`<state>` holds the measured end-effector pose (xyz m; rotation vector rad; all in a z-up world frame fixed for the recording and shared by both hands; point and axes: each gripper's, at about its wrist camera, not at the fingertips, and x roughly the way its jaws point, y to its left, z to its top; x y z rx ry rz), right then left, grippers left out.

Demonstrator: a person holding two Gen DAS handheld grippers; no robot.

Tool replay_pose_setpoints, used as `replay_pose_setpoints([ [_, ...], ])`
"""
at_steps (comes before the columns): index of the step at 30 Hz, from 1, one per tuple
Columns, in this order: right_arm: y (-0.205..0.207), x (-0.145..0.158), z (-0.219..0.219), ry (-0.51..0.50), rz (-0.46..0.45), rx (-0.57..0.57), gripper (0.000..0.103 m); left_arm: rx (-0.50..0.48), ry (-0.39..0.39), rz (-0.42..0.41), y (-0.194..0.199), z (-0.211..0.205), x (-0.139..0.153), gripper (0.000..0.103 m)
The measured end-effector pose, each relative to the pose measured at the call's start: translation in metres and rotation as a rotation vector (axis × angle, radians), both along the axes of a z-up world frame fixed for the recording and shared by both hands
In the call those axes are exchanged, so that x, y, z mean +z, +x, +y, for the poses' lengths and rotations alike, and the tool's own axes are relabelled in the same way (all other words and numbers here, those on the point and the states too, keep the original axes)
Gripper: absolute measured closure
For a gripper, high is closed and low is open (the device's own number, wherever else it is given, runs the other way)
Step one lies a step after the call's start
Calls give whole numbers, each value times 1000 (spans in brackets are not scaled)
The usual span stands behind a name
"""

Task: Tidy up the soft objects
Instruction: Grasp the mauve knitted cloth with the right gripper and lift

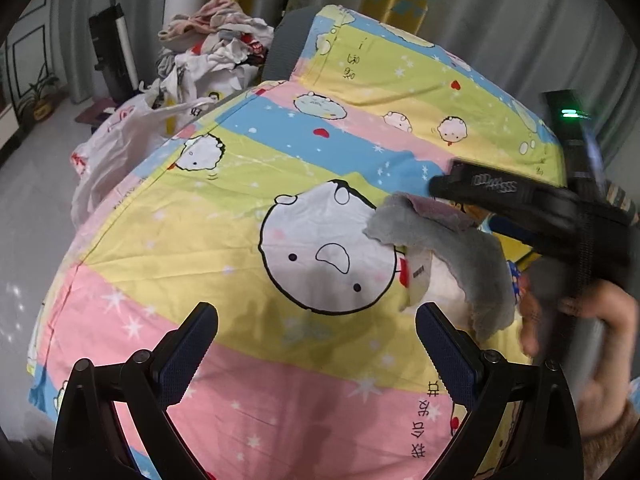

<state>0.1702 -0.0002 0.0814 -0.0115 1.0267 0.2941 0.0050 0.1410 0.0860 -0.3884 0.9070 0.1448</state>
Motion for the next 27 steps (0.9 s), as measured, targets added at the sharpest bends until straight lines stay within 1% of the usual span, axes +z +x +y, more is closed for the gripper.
replay_pose_setpoints([
  [1,5,-5,8,-39,2,20,11,8,-4,0,0,2,0,4],
  [3,13,-11,10,-73,12,57,16,8,-4,0,0,2,0,4],
  [4,15,-16,13,-103,16,56,26,-8,-6,-1,0,2,1,4],
  [5,18,-19,12,-123,16,48,41,-14,-9,-2,0,1,1,4],
  [6,20,-23,11,-144,16,38,50,-19,-13,-6,0,1,2,4],
  [7,20,-24,9,-142,17,39,63,-20,-14,-8,-1,0,2,4],
  [8,22,-25,7,-131,17,39,85,-24,-12,-8,-1,-1,2,4],
  [9,23,-24,4,-142,11,25,97,-28,-10,-8,-1,-2,2,4],
  [10,21,-21,1,-137,-2,4,98,-30,-8,-8,-1,-2,2,4],
  [12,18,-6,-12,-40,-38,-17,98,-28,-8,-9,-1,-2,2,4],
  [13,15,0,-16,-12,-45,-20,98,-26,-10,-11,-1,-2,2,4],
  [14,10,13,-23,27,-68,-26,98,-24,-11,-11,-1,-2,3,4],
  [15,6,21,-26,43,-85,-28,98,-22,-11,-12,-2,-2,2,4],
  [17,-12,49,-40,91,-148,-36,98,-21,-8,-13,-3,-2,3,4],
  [18,-19,58,-44,112,-166,-35,98,-19,-5,-14,-3,-2,3,4],
  [21,-52,96,-66,178,-249,-33,98,-19,10,-14,-6,-5,4,4],
  [23,-83,124,-84,220,-315,-36,98,-32,15,-24,-8,-8,5,4],
  [25,-108,140,-96,258,-360,-24,98,-38,13,-33,-9,-10,7,4],
  [27,-137,155,-112,270,-417,-39,98,-38,14,-31,-9,-11,7,4],
])
